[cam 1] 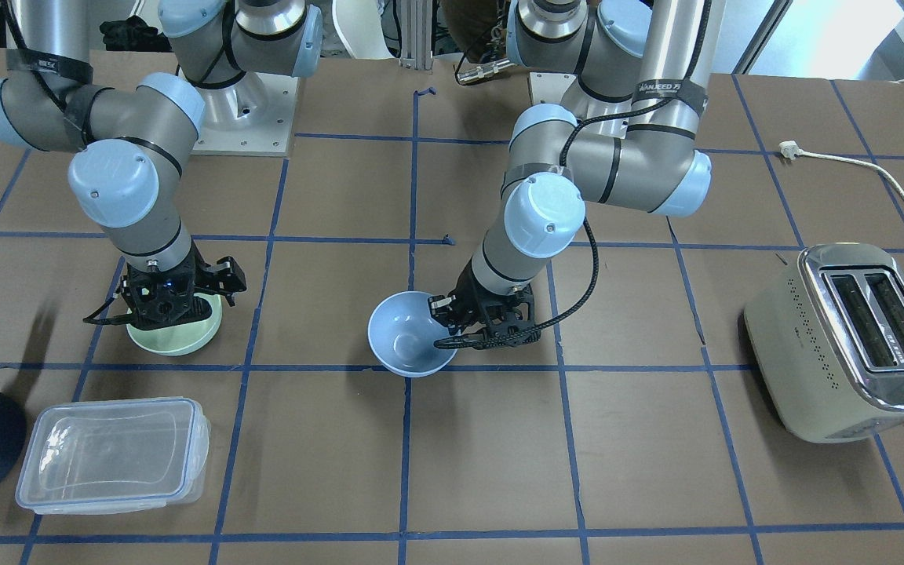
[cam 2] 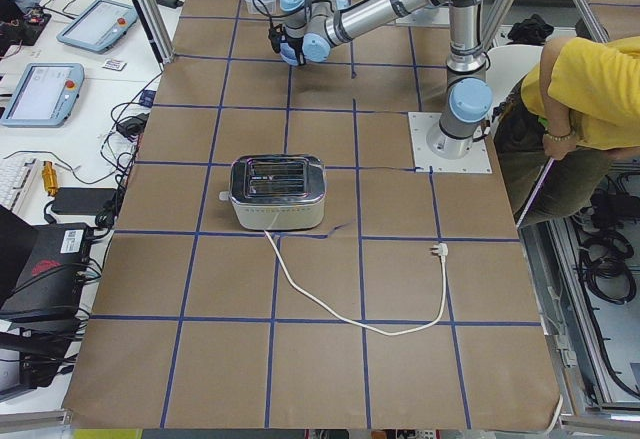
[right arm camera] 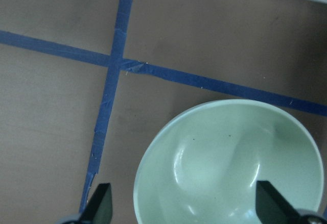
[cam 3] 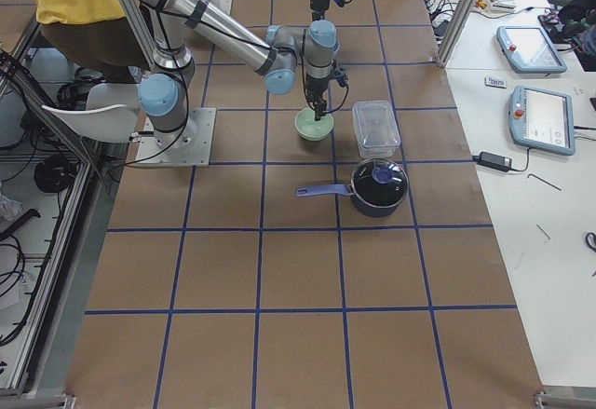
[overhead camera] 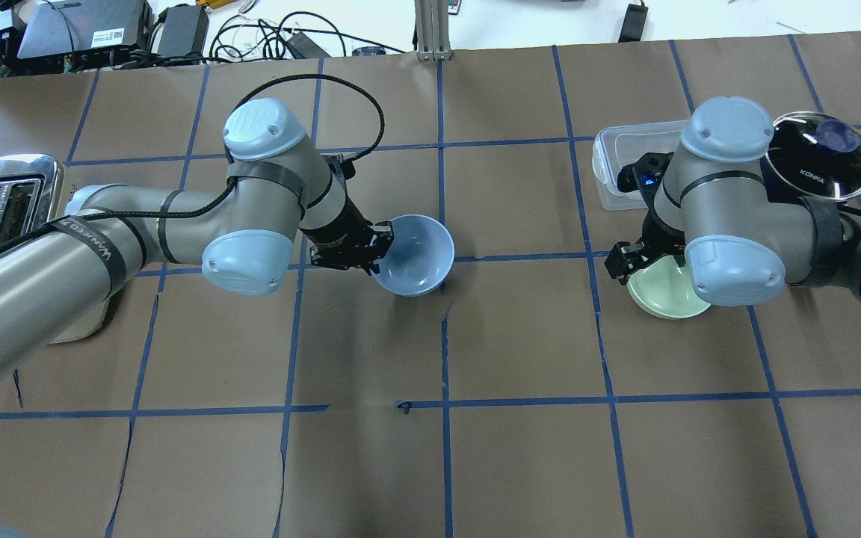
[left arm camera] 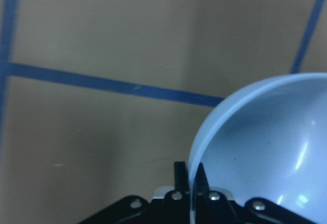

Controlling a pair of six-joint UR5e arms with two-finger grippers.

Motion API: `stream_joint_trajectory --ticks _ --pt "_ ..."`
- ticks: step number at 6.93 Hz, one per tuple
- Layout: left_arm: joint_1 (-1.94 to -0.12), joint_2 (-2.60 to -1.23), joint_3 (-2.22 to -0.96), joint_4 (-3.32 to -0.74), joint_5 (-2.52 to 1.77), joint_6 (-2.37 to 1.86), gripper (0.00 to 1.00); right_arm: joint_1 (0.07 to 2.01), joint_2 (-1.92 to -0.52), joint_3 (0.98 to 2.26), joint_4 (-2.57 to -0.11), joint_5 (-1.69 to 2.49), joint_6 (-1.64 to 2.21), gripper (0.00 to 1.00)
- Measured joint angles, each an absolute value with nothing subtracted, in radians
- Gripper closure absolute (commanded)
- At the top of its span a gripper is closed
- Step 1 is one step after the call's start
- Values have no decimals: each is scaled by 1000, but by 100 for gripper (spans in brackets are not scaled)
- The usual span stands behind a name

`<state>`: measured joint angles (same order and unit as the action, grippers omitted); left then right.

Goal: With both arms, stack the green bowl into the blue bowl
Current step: 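Slide the blue bowl toward center with left while right grasps green bowl, then release the light blue bowl and raise the left gripper away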

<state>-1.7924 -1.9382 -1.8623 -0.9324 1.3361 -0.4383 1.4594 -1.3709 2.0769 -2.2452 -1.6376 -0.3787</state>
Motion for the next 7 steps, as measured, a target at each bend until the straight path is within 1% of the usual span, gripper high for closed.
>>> stream_joint_trajectory --ticks 1,2,3,4,5,7 --pt "-1812 -1949 -1860 -924 1341 -456 98 1460 -1363 2082 -2249 -1637 -380 40" --pt "-1820 -1955 -1860 -921 1373 -450 93 1460 -1358 2084 -2249 -1636 -380 67" --pt "-1823 -1960 -1859 -921 1405 -436 59 1460 -1355 2085 -2248 -1635 -379 88" --pt "-1824 -1964 -1859 -920 1420 -432 29 1460 -1353 2086 -2248 -1635 -379 100" --pt "-1825 -1963 -1856 -921 1426 -434 15 1459 -1352 2086 -2247 -1635 -379 100" --pt "-1821 -1939 -1825 -958 1427 -431 12 1459 -1355 2079 -2247 -1636 -379 100"
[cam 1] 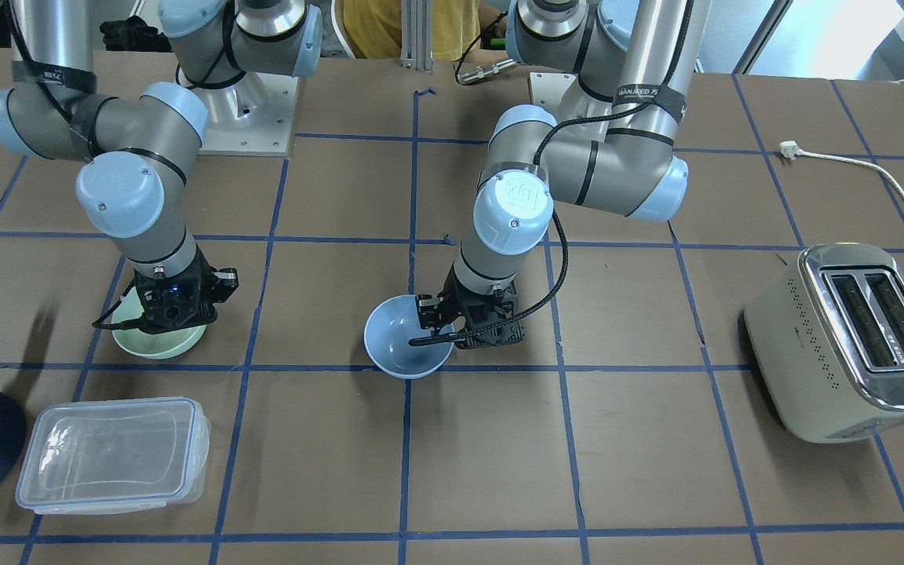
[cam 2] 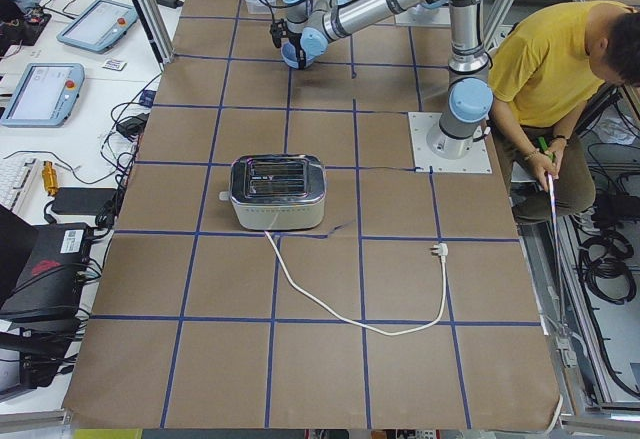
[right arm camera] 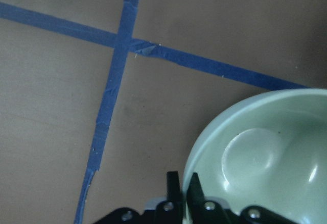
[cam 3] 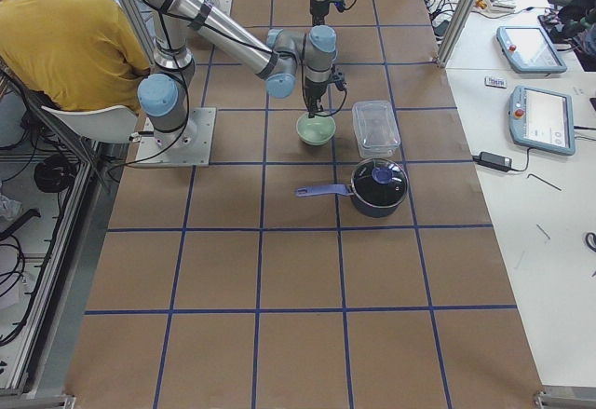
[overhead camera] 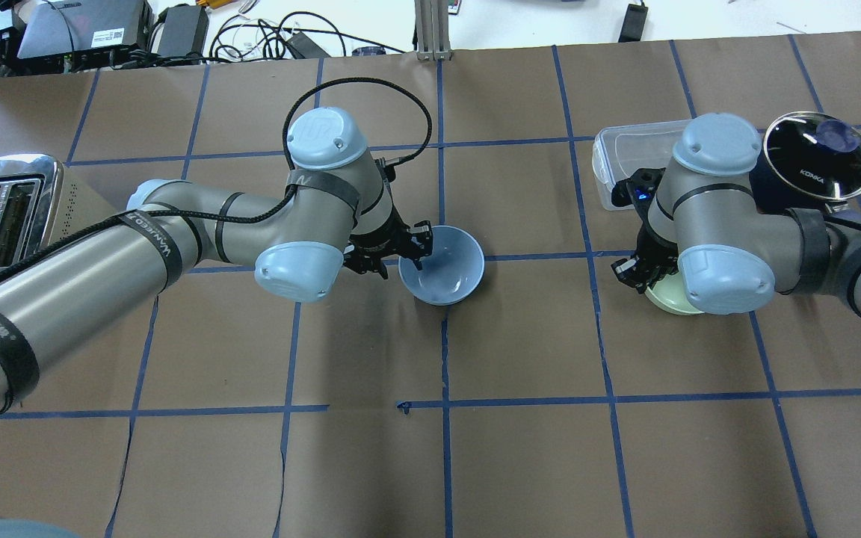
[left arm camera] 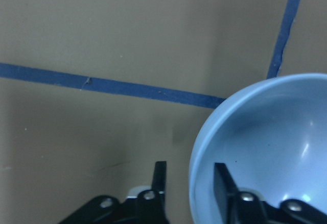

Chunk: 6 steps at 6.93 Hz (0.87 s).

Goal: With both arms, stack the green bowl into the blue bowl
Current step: 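Release the light blue bowl and raise the left gripper away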

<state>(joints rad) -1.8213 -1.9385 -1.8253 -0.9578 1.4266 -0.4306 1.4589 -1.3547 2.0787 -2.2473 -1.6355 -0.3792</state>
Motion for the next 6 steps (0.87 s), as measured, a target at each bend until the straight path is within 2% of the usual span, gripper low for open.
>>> stream_joint_trajectory --ticks 2,4,6 --pt "-1792 -1873 -1716 -1149 1439 -332 11 1461 -1364 2045 -2229 -1639 -370 100" --pt "-1710 -1800 -1558 -1420 1495 -120 11 1467 -1374 1921 -2075 -1641 -347 100" --pt "-1630 -1703 -1507 -1559 1534 19 11 1497 -1379 1792 -1946 -1624 -248 100"
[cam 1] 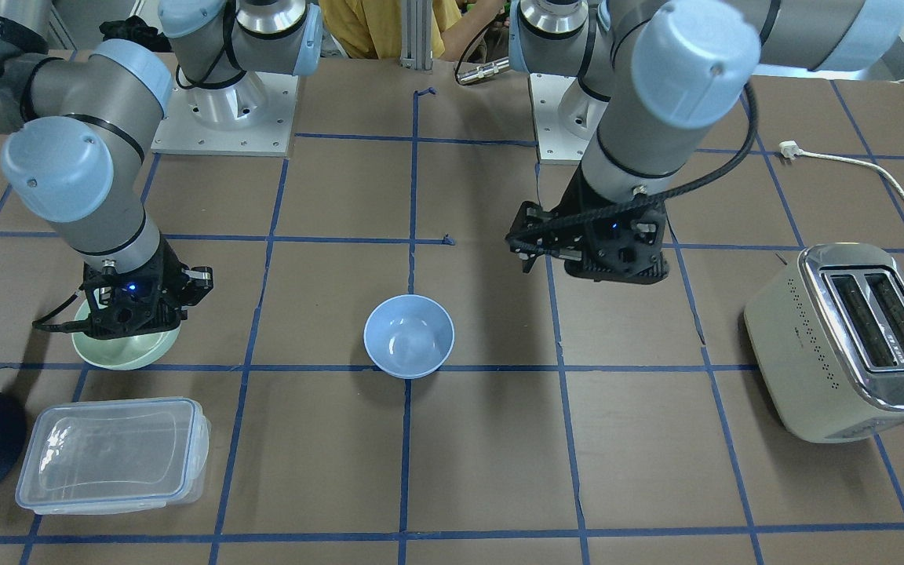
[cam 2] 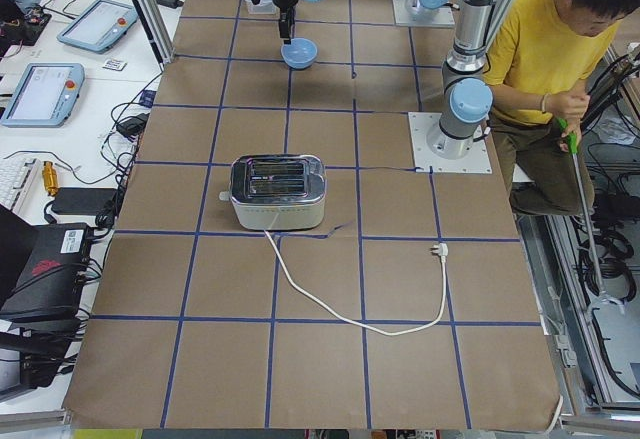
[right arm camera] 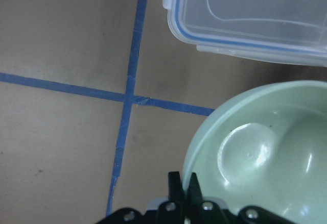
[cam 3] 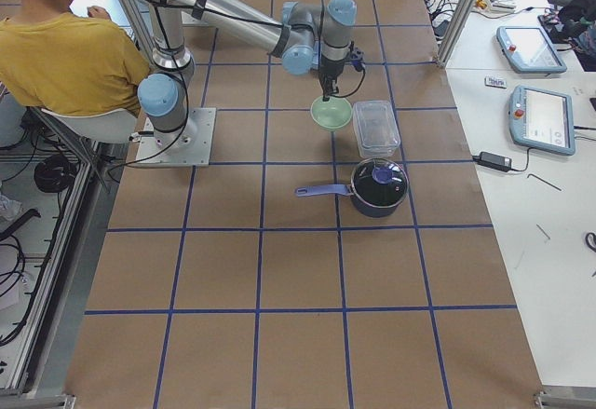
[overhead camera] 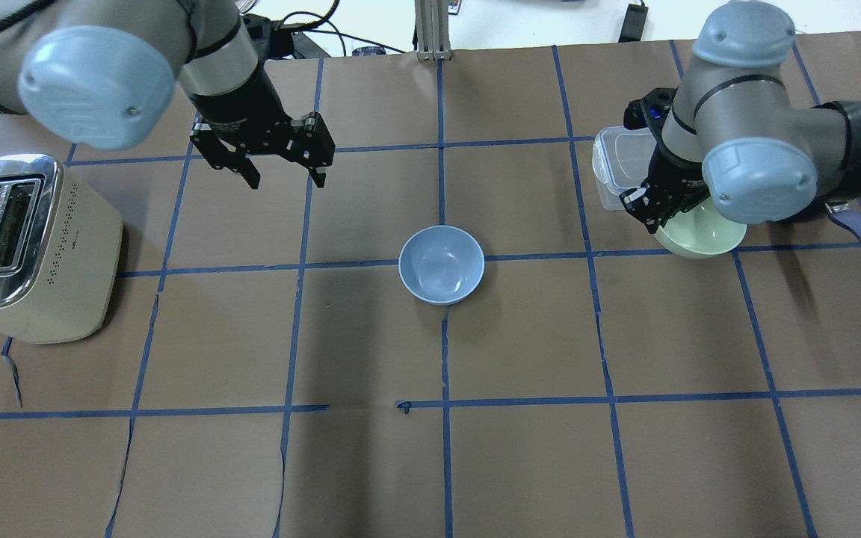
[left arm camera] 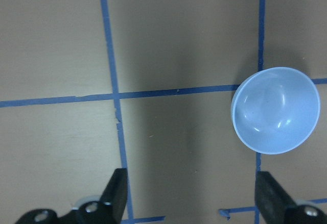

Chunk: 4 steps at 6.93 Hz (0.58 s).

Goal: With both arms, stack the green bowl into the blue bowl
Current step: 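Lift the green bowl with the right gripper and carry it over the light blue bowl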

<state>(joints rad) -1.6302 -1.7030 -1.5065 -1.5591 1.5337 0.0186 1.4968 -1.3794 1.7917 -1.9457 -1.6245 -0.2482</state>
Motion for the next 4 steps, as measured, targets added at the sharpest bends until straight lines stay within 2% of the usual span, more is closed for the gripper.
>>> stream_joint_trajectory --ticks 2,4 --pt "-1581 -1599 -1539 -1571 1541 62 0 1567 -1375 1752 -1921 -1609 -54 100" --pt "-1562 -1577 -1552 -1554 1545 51 0 1660 -1371 1744 -1925 -1613 197 100"
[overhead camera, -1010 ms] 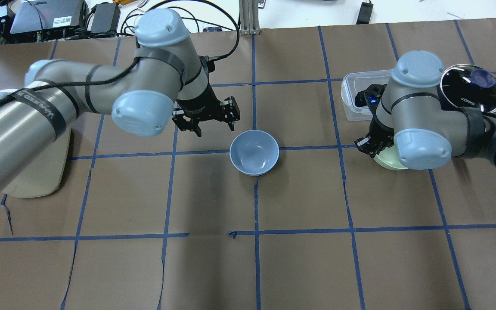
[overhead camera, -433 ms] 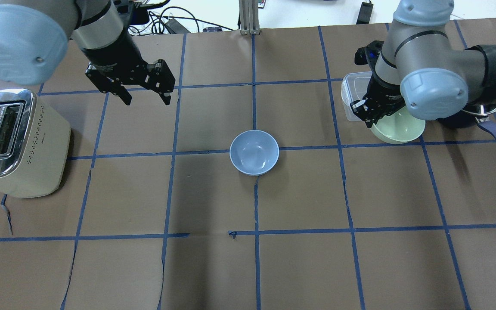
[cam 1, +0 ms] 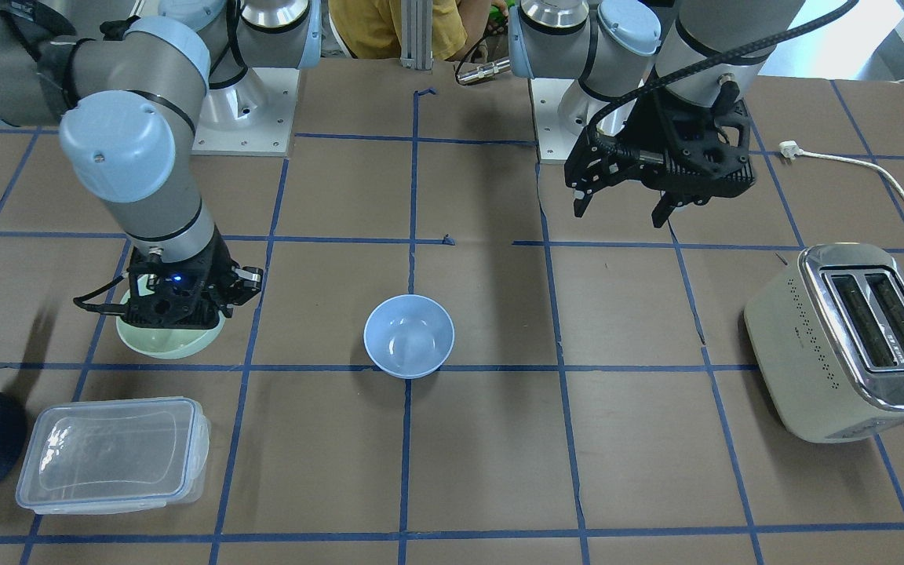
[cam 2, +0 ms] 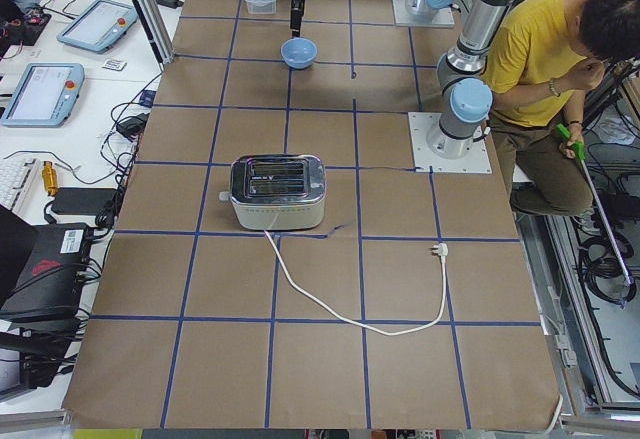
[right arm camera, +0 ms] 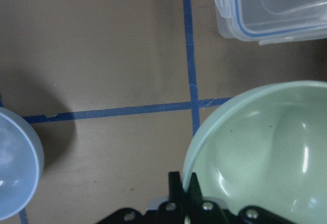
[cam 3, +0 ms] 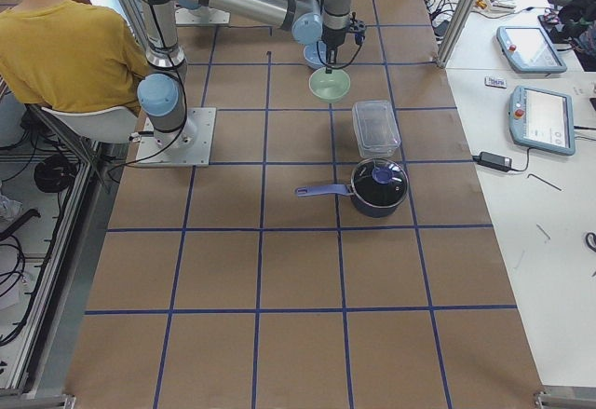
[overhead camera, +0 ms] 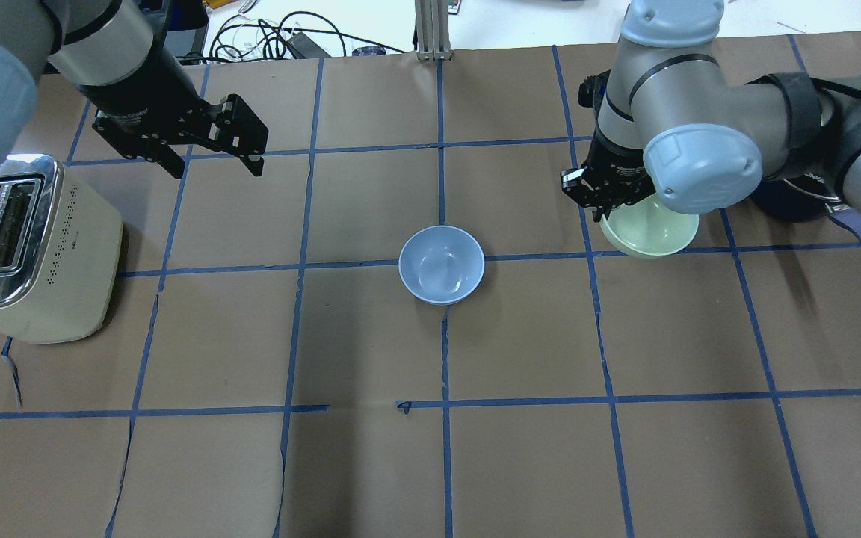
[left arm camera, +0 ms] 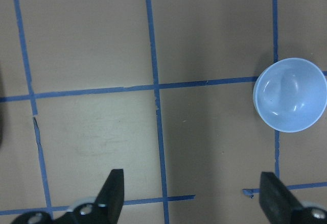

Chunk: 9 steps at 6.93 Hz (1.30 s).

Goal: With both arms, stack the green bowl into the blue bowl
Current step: 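Lift the green bowl with the right gripper and carry it over the light blue bowl, then lower the green bowl into the light blue bowl and open the right gripper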

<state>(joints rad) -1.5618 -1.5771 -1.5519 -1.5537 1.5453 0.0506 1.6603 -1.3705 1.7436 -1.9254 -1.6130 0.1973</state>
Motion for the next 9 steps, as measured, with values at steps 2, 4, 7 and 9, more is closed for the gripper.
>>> stream_joint_trajectory --ticks 2,4,7,9 --pt "-1553 -1572 -1568 -1544 1548 39 0 1753 -1349 1711 -1928 -1615 521 100" --pt "-1552 -1570 -1574 -1538 1549 23 0 1833 -1277 1615 -1925 -1609 767 100" --pt "-1552 -1581 -1561 -1536 1551 -59 0 1942 -1135 1470 -1926 -1607 1058 100" --pt "-1549 -1577 -1566 -1536 1551 -64 0 1987 -1069 1421 -1926 -1590 1196 100"
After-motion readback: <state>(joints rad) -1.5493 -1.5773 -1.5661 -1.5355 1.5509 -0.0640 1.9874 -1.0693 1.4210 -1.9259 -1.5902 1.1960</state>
